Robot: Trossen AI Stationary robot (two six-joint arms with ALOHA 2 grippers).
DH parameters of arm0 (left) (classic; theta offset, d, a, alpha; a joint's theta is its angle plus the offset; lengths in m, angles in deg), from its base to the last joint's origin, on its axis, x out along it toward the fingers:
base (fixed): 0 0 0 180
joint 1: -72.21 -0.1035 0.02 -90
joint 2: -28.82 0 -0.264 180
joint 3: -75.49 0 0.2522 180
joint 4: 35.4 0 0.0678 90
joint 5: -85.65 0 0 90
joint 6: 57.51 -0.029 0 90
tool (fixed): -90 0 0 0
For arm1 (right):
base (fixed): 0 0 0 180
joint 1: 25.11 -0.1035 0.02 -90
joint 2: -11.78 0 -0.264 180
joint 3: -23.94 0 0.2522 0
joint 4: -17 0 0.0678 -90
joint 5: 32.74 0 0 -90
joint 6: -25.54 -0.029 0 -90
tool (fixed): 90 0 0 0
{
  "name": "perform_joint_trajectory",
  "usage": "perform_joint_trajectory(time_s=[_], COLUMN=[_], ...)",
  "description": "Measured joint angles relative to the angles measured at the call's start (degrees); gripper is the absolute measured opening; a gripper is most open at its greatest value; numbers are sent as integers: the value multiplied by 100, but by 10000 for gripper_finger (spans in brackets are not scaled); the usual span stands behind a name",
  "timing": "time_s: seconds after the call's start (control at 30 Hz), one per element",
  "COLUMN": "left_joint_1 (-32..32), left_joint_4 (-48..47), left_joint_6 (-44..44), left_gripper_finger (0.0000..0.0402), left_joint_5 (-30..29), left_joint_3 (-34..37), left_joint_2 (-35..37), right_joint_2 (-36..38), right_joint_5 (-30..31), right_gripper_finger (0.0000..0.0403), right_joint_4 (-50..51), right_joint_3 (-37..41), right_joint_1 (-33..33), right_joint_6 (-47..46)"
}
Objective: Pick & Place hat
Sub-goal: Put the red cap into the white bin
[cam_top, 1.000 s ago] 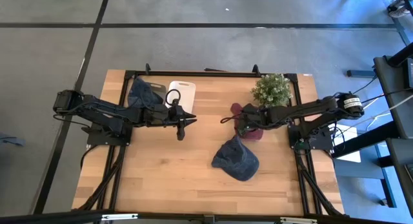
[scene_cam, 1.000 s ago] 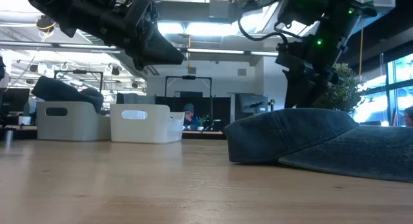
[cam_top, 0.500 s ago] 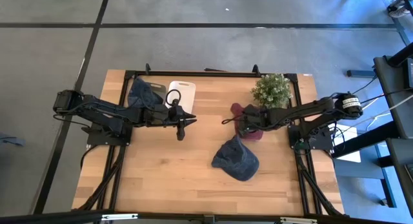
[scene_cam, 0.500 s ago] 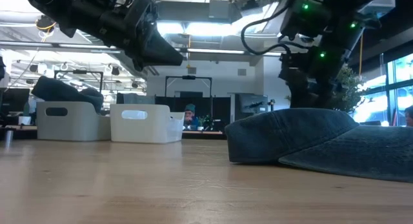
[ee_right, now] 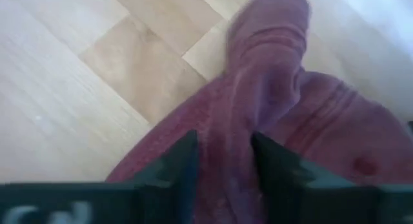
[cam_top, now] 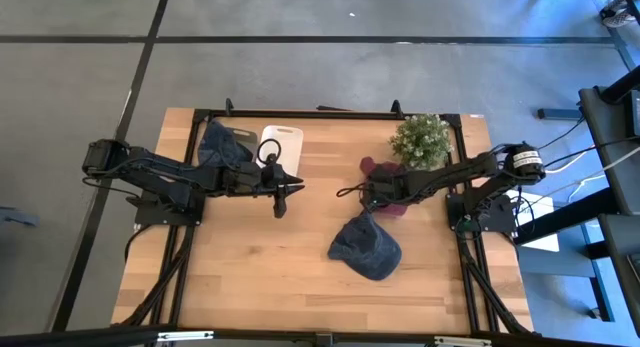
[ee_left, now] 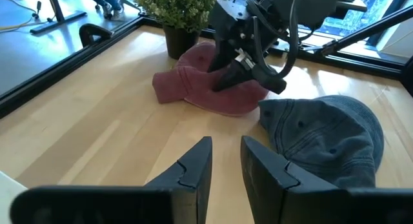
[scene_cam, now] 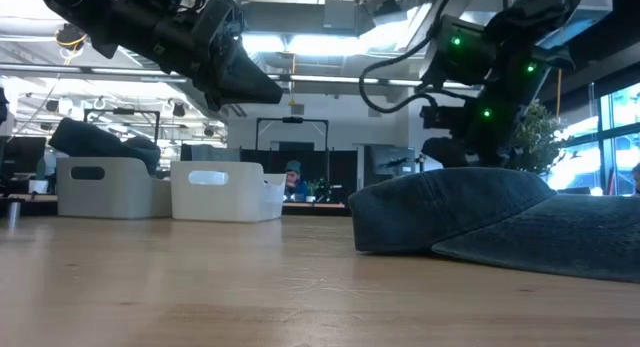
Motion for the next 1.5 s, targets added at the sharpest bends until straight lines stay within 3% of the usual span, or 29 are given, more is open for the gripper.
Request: perform_joint_trajectory(time_s=[0.1, 0.17, 0.3, 0.43, 0.57, 0.7, 0.93, 1.13, 1.5], left_joint_1=[0, 0, 0, -56, -367, -712, -1051, -1021, -1019], left_joint_4=[0, 0, 0, -14, -142, -636, -621, -553, -419], left_joint_6=[-1, 0, 35, 425, 1154, 1468, 1809, 2150, 2365], left_gripper_finger=[79, 77, 77, 80, 82, 93, 146, 188, 195], left_joint_5=[0, 0, 0, 52, 682, 1323, 2350, 2463, 3058], left_joint_3=[0, 0, 0, -11, -106, -244, -251, -258, -258], left_joint_2=[0, 0, 0, 0, 0, 0, 0, 0, 0], right_joint_2=[54, 109, 251, 248, 208, 146, -340, -1004, -1528], right_joint_5=[99, 129, 252, 320, 525, 790, 804, 1024, 1614], right_gripper_finger=[50, 19, 17, 11, 11, 11, 11, 11, 11], right_joint_4=[10, -26, -100, -423, -1024, -1358, -1451, -1529, -1475], right_joint_3=[2, -18, -185, -471, -846, -1241, -1637, -1938, -2595], right_joint_1=[3, -4, -136, -607, -1252, -1854, -2234, -2247, -2290], right_joint_6=[323, 647, 1474, 3412, 5356, 6497, 6732, 6994, 7219])
